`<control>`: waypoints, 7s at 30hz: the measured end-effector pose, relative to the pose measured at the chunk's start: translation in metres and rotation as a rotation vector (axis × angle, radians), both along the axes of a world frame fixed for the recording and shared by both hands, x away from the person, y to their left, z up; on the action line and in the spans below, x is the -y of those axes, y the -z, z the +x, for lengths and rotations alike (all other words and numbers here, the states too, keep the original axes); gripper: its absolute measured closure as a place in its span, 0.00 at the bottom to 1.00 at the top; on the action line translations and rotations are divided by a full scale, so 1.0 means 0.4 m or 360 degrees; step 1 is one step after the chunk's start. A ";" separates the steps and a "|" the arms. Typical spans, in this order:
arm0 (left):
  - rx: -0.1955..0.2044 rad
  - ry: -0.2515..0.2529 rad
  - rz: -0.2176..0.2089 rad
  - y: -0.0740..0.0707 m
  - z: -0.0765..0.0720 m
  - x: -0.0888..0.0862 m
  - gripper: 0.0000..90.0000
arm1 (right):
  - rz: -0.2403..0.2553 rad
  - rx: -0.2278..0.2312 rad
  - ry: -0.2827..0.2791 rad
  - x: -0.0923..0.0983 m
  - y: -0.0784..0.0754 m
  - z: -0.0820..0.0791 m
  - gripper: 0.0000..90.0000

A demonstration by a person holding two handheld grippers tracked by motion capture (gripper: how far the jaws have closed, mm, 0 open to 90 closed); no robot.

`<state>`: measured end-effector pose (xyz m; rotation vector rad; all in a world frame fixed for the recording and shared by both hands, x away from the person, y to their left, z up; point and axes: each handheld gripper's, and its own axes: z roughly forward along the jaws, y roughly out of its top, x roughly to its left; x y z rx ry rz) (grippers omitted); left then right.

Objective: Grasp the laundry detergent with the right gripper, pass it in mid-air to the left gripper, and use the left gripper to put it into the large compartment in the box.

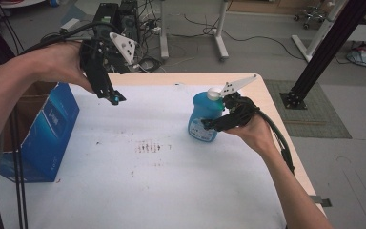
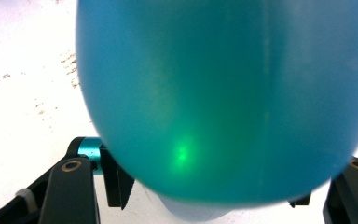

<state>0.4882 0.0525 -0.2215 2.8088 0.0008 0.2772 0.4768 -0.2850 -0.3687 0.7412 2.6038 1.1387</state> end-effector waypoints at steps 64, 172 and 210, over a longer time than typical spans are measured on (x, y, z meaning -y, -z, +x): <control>-0.0252 -0.0004 -0.0137 -0.014 -0.157 0.149 0.19 | 0.0077 0.0032 -0.0739 -0.257 -0.110 -0.119 0.52; -0.0197 -0.0035 -0.0137 0.050 -0.180 0.189 0.42 | 0.0070 0.0092 -0.0810 -0.259 -0.122 -0.131 0.40; -0.0093 -0.0667 -0.0096 -0.292 -0.163 -0.136 0.42 | -0.0061 0.0111 -0.0586 -0.106 -0.213 -0.159 0.25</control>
